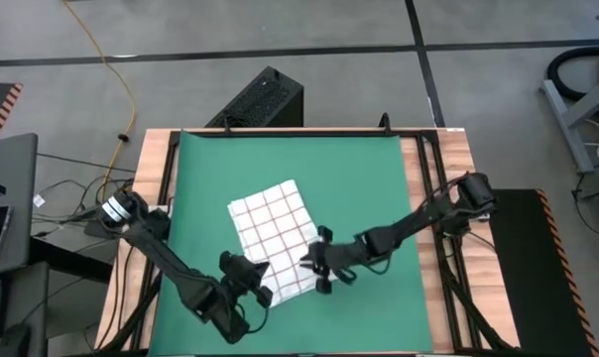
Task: Roll towel
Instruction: Roll the white towel
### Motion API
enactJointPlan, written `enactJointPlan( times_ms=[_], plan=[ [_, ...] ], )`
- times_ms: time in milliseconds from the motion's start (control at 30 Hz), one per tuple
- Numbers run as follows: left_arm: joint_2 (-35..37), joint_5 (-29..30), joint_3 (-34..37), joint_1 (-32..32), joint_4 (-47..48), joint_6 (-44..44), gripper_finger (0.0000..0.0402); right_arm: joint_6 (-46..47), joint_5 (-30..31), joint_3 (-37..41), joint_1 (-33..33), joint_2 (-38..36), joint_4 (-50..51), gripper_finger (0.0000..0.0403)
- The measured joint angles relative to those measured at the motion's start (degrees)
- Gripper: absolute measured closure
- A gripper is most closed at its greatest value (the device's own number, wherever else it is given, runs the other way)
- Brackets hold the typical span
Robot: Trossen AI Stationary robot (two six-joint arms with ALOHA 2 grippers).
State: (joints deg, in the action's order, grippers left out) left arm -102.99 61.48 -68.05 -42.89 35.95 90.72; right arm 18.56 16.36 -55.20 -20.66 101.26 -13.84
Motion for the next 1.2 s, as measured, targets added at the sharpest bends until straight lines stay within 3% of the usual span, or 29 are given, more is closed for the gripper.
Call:
enactJointPlan(
  times_ms=[233,400,833,1200],
  plan=[
    [-9.4,3.3,0.1,0.2,-16.2,-2.1,0.0401,1.7,6.4,6.6,-6.3,4.4,-16.4,0.0315],
    [-12.8,1.4,0.1,1.5,-18.4,-1.7,0.0401,6.5,7.9,11.6,-7.8,6.7,-25.2,0.0329],
    [-18.0,-11.1,0.0,3.1,-22.1,-4.0,0.0401,17.9,11.6,14.2,-13.2,15.6,-26.8,0.0338],
    [-18.6,-15.2,-0.1,-0.8,-18.5,1.3,0.0401,19.6,12.9,15.7,-15.0,15.8,-25.3,0.0338]
  ],
)
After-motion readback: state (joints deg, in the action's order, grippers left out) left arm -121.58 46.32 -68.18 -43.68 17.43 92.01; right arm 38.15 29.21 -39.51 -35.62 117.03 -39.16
